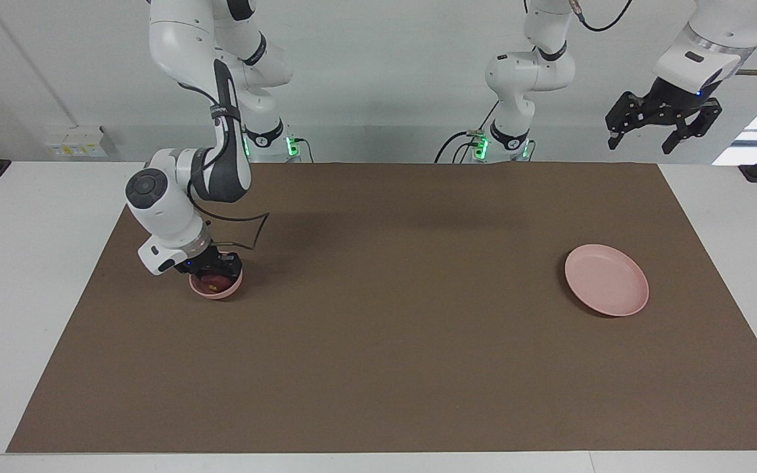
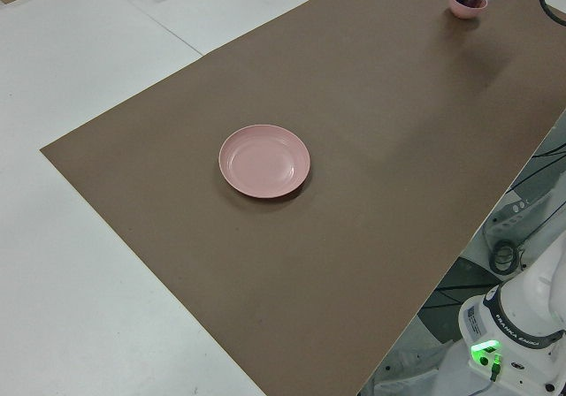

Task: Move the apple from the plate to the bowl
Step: 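Lower the apple into the pink bowl and open the right gripper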

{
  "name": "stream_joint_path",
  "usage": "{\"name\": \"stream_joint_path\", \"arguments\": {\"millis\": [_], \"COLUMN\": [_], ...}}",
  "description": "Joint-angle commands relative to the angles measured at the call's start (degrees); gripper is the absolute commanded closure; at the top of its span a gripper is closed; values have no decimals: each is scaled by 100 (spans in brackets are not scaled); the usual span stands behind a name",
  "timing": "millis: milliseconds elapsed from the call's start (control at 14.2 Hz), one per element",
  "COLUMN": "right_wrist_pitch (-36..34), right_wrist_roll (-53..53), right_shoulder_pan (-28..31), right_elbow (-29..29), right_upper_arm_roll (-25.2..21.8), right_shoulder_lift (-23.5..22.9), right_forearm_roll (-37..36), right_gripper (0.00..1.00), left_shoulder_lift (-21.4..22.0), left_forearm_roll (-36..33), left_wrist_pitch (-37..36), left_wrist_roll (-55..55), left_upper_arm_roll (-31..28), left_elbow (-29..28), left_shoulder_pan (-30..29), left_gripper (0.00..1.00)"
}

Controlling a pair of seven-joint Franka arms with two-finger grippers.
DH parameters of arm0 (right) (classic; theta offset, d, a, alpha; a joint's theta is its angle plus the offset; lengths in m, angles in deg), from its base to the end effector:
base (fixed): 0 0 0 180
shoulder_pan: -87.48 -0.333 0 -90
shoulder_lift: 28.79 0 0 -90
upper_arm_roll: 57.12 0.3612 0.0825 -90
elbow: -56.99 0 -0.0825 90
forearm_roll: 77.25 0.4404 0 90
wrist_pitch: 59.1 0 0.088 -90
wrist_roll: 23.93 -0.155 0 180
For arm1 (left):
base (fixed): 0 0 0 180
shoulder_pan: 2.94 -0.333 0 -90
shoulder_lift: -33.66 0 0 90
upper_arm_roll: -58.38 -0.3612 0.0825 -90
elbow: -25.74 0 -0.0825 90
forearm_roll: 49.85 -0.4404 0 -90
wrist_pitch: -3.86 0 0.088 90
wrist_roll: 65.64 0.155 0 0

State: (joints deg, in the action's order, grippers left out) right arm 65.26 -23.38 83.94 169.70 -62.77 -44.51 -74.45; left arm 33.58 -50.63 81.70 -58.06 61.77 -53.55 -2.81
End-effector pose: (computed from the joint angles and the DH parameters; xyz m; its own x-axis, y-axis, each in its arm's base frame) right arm 0.6502 -0.0189 0.2892 0.9962 -0.0529 -0.0694 -0.0539 -0.9985 -0.0123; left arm 0.5835 -0.0335 0.6991 0.9814 -0.1897 -0.0282 -0.1900 -0.9817 -0.0097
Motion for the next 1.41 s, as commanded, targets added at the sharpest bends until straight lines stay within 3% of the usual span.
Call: {"name": "stream_joint_path", "arguments": {"millis": [0, 211, 492, 703, 984, 1336], "right_wrist_pitch": [159, 159, 151, 142, 63, -340], "right_wrist_roll": [59, 59, 59, 51, 42, -116], "right_shoulder_pan": [82, 82, 82, 82, 73, 38], "right_elbow": [77, 77, 77, 59, -20, -265], "right_upper_arm_roll": [55, 55, 55, 55, 46, 29], "right_shoulder_lift": [8, 8, 8, 8, 87, 719], "right_forearm_roll": [-122, -122, -122, -122, -122, -183], "right_gripper": [43, 35, 11, 0, 0, 0], "left_shoulder_lift": [140, 140, 140, 140, 140, 140], "left_forearm_roll": [-37, -37, -37, -37, -37, -37], "left_wrist_pitch": [-50, -59, -59, -59, -59, -59], "left_wrist_roll": [-55, -55, -55, -55, -55, -55], "left_upper_arm_roll": [57, 65, 57, 66, 65, 57], "left_elbow": [-147, -147, -147, -147, -147, -147], "left_shoulder_pan": [-119, -110, -119, -110, -119, -119], "left_gripper": [0, 0, 0, 0, 0, 0]}}
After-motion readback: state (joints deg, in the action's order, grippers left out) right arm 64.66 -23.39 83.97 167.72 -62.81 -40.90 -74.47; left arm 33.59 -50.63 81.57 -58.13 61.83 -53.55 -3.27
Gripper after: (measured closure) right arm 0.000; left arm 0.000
